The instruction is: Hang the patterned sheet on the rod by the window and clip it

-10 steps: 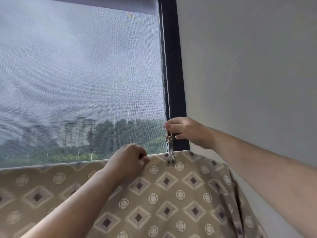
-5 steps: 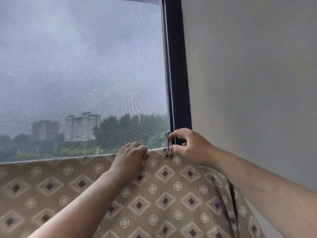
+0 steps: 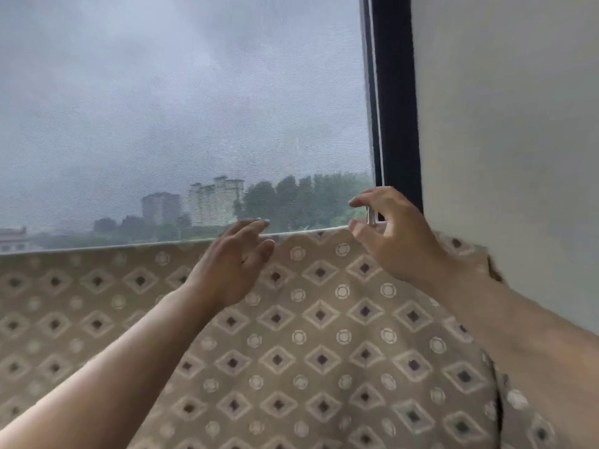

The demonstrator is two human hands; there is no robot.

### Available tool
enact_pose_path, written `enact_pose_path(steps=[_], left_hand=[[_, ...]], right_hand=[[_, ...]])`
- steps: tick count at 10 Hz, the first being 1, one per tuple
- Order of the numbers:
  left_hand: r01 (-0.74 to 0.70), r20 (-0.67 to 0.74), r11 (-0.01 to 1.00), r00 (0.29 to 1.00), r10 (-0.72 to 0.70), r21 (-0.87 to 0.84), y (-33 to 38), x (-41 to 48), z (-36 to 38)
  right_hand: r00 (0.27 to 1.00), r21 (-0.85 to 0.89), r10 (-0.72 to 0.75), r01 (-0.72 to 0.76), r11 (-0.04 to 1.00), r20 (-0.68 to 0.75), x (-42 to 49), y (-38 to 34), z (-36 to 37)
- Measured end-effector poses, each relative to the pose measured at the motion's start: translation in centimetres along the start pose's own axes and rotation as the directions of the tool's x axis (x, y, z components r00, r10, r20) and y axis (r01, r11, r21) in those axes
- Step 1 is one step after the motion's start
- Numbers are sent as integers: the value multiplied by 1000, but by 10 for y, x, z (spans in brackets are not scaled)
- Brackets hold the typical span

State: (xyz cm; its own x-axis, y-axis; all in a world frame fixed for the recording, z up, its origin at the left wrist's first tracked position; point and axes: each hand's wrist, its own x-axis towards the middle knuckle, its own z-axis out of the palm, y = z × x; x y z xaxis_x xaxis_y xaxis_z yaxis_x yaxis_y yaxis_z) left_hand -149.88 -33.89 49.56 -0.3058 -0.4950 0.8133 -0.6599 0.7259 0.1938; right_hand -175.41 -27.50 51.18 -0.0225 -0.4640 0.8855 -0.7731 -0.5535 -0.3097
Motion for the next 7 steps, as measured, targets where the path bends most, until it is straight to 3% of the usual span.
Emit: enact_pose_path(steps=[4, 7], left_hand=[[118, -33, 992, 992, -120, -50, -52, -158, -145], [198, -43, 971, 978, -205, -132, -99, -283, -286]], right_hand=[[972, 21, 87, -93, 995, 217, -83, -152, 73], [949, 78, 167, -194, 978, 267, -160, -310, 126]])
